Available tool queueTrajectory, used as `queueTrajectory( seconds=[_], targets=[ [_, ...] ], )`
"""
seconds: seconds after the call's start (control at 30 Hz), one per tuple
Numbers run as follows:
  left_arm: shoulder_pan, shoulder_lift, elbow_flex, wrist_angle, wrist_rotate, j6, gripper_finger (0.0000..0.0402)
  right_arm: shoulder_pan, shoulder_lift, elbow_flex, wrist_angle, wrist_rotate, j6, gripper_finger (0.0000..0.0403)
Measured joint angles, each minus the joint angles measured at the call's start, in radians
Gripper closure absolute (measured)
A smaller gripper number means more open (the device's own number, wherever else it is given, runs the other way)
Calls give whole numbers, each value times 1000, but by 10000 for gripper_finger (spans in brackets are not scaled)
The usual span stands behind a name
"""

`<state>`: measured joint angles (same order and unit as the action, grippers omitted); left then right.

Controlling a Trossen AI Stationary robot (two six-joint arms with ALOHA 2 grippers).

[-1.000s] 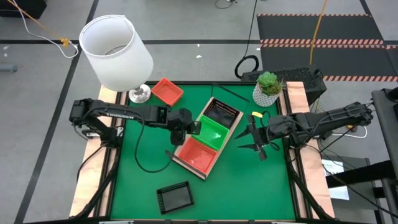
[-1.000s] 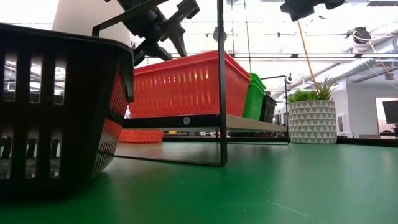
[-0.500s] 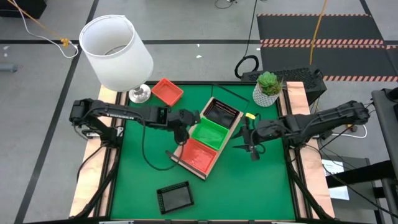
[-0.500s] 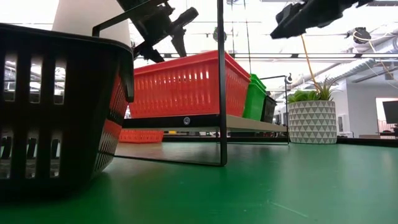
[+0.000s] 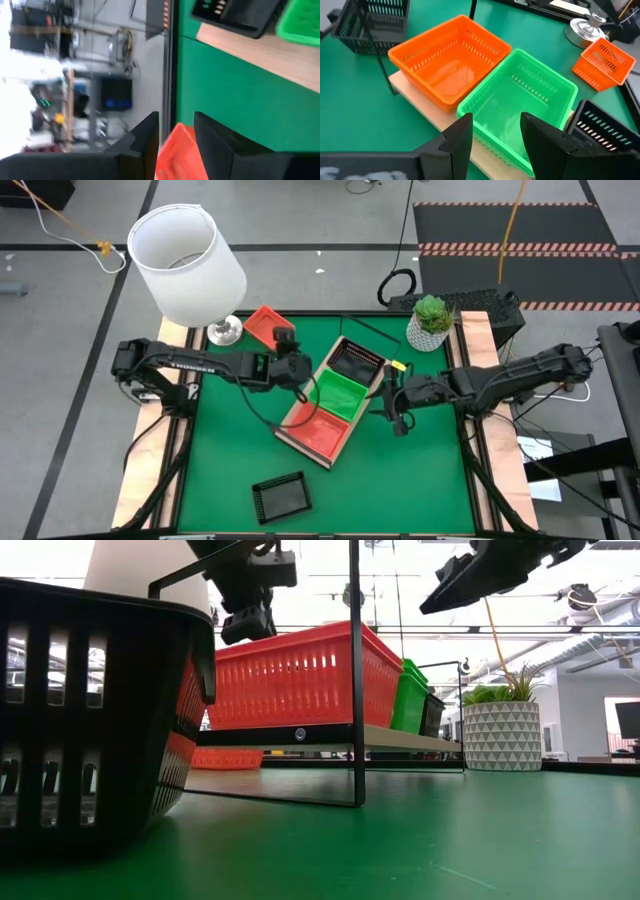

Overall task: Stack baskets on shelf by color
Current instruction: Stack the orange bin into the stacked orange bin on the shelf

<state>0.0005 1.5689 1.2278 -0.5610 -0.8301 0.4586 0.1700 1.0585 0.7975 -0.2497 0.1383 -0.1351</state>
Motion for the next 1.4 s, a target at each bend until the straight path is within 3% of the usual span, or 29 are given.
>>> queueTrajectory(
  seconds=[0.17,0.37,0.67,0.77,0.93,1.2,1.4],
  targets=[
    [55,0,0,-51,166,-130,288,-4,0,0,-3,40,36,243],
    [139,0,0,-21,335,-130,306,-3,0,0,-7,49,45,243],
    [262,0,0,-26,379,-182,309,-3,0,0,-15,49,37,243],
    [297,0,0,-69,441,-185,305,-3,0,0,-18,49,37,243],
    [359,0,0,-98,540,-306,262,-3,0,0,-18,49,29,243],
    [394,0,-47,-87,544,-497,159,-3,0,0,-17,48,19,243],
    [422,0,-119,-59,541,-633,137,-3,0,0,-17,48,18,243]
  ],
)
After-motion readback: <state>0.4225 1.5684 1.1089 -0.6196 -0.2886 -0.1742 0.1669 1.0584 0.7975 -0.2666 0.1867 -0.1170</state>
